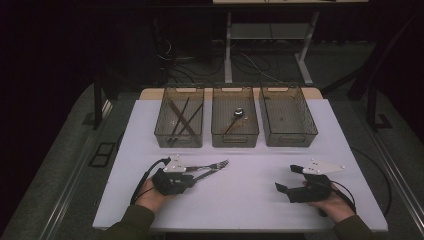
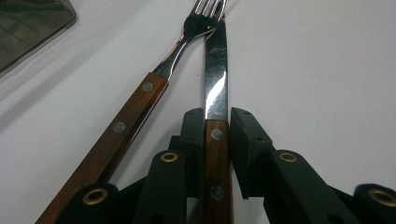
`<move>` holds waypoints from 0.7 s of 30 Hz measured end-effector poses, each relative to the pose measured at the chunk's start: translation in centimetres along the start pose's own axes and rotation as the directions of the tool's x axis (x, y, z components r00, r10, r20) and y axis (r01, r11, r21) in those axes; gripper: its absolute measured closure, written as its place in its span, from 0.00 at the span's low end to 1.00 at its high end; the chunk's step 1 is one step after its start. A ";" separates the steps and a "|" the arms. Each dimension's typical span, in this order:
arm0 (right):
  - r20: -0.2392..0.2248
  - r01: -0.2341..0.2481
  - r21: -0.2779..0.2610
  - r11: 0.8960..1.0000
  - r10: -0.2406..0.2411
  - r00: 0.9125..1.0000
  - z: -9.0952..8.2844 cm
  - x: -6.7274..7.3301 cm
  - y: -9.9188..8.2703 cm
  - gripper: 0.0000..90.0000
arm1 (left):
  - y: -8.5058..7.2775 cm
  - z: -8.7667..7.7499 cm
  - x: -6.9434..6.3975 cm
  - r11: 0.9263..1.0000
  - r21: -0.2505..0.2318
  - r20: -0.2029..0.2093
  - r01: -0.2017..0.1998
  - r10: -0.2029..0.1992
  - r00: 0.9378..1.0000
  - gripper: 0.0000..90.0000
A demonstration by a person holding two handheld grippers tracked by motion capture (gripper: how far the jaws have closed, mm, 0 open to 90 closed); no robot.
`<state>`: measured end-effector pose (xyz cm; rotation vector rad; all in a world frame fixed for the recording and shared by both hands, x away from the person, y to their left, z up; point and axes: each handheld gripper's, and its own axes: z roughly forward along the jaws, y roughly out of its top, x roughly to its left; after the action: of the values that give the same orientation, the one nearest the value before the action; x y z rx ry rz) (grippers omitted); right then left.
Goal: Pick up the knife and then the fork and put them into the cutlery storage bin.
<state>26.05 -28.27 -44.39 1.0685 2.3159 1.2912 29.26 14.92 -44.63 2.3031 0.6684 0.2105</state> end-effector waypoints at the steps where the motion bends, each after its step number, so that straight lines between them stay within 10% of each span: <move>1: -0.001 0.000 -0.002 1.000 0.000 1.000 0.0 0.0 0.0 0.13 | 0.0 0.0 0.0 1.000 0.003 0.001 -0.006 0.006 1.000 0.82; 21: 0.006 -0.003 0.001 1.000 0.003 1.000 0.0 0.0 0.0 0.13 | 0.3 0.1 -0.3 1.000 0.007 0.006 -0.011 0.011 1.000 0.86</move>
<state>26.08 -28.28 -44.40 1.0754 2.3118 1.2854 29.19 14.55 -44.49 2.3138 0.6550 0.2071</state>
